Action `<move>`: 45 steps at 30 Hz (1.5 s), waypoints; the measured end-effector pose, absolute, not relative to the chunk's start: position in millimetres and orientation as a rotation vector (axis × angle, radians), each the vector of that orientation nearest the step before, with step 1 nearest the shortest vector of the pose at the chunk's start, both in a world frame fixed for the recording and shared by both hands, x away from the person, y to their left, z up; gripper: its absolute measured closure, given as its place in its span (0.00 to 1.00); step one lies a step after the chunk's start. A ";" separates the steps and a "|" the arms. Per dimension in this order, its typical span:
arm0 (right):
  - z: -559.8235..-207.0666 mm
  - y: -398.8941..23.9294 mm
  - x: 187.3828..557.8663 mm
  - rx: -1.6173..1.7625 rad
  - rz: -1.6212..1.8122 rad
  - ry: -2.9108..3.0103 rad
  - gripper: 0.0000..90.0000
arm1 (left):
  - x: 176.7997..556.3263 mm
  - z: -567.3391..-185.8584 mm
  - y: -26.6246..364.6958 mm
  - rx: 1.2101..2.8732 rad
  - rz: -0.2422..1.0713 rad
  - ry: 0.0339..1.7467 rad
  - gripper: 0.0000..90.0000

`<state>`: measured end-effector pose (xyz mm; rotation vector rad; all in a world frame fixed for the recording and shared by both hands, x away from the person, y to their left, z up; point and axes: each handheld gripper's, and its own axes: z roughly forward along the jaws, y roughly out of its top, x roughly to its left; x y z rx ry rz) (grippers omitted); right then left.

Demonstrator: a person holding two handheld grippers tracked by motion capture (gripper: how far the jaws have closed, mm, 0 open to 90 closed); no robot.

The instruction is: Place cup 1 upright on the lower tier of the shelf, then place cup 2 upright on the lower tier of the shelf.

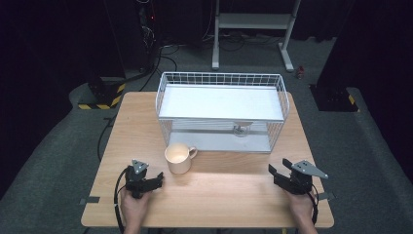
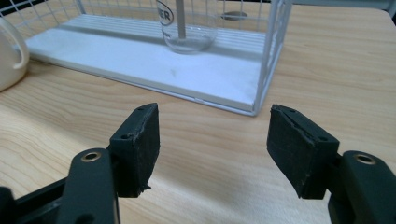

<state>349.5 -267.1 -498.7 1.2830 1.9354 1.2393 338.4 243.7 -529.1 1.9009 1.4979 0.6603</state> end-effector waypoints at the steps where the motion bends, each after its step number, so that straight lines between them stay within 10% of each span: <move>1: -498.7 -267.1 349.5 1.283 1.239 1.935 0.38 | 338.4 -529.2 243.6 1.900 0.661 1.498 0.17; 45: -523.5 -261.1 355.8 1.360 0.905 2.155 0.28 | 316.3 -523.8 233.1 1.945 0.664 1.378 0.17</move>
